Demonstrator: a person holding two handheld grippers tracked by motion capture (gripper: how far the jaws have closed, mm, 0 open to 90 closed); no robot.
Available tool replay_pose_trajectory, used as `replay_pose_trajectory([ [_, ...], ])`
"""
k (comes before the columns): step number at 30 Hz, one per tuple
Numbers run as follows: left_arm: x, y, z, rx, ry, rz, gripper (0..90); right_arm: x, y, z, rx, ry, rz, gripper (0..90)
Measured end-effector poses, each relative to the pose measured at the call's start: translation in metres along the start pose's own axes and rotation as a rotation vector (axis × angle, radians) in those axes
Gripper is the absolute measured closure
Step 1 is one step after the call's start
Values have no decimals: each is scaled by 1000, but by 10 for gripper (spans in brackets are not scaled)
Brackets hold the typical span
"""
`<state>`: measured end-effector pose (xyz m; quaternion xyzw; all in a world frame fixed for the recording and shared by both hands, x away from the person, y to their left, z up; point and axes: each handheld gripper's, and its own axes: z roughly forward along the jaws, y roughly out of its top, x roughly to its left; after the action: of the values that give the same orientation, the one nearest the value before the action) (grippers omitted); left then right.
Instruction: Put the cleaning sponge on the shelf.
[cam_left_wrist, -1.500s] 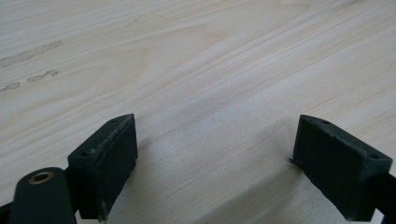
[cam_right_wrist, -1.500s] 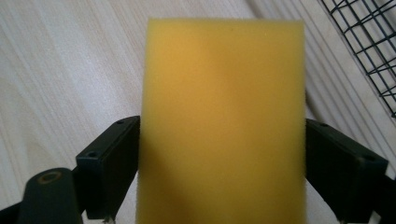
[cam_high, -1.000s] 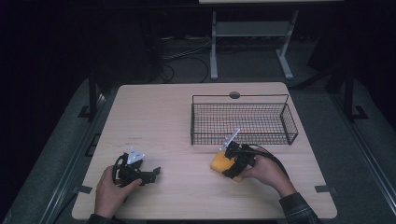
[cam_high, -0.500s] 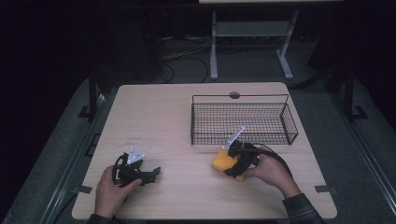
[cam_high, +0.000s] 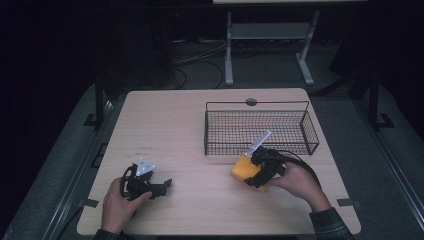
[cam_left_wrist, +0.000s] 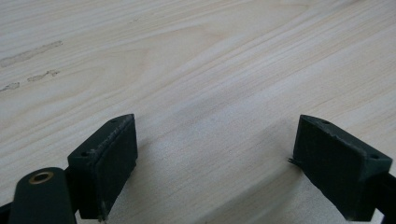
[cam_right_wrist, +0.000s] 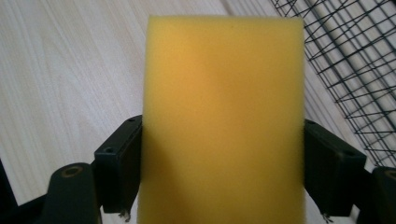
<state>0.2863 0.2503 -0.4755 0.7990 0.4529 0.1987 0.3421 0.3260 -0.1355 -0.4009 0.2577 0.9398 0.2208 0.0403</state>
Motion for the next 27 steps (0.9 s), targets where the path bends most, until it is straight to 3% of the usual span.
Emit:
replay_pose_trajectory([
  [27,0,0,0,0,0,2,128,-13,1,-41,-24,-28,11,238],
])
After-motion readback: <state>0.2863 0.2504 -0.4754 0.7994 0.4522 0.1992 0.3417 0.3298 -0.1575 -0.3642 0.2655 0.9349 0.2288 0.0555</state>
